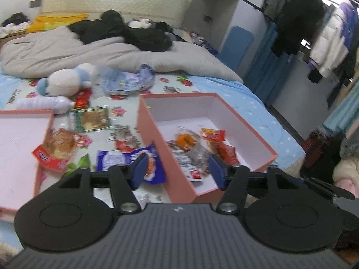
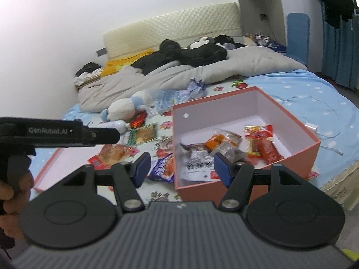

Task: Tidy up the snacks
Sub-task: 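Move both tools back over the snacks on the sheet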

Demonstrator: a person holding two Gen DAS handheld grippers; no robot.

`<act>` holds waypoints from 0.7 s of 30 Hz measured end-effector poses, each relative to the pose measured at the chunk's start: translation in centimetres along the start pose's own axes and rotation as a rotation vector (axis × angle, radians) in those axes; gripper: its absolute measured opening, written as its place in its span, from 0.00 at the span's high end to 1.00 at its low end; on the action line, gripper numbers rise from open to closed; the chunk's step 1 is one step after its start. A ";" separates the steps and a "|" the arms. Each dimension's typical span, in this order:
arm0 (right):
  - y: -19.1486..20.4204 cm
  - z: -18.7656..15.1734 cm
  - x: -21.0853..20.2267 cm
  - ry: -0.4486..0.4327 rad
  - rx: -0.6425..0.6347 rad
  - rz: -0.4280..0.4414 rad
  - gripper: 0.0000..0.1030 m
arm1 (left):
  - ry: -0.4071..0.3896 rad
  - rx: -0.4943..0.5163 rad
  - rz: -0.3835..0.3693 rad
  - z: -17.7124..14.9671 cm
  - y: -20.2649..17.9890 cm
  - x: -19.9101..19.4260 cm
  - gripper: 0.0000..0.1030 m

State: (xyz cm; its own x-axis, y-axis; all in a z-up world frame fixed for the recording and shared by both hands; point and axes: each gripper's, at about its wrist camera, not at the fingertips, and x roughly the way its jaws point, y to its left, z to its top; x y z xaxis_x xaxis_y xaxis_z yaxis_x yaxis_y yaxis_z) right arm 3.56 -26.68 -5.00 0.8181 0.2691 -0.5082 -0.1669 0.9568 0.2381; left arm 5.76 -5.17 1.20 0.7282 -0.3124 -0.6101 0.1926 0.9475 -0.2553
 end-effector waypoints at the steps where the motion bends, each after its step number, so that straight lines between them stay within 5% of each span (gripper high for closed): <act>1: 0.4 -0.2 0.0 0.004 -0.008 0.009 0.38 | -0.008 -0.013 0.017 -0.3 0.5 -0.5 0.29; 6: 2.7 -1.3 -0.4 0.012 -0.070 0.053 0.38 | -0.006 -0.044 0.097 -1.6 2.4 -2.1 0.16; 13: 5.7 -3.0 0.7 0.074 -0.154 0.118 0.38 | 0.008 -0.085 0.149 -4.0 5.5 -3.7 0.11; 21: 7.9 -4.4 3.3 0.148 -0.258 0.119 0.38 | 0.070 -0.099 0.185 -5.5 8.9 -1.2 0.11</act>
State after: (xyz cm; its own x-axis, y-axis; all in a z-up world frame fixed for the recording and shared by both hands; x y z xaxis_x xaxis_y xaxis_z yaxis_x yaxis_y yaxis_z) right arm 2.56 -17.70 -8.40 0.6983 0.3762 -0.6090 -0.4064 0.9087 0.0954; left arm 2.98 3.30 -4.48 0.6972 -0.1415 -0.7027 -0.0075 0.9788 -0.2046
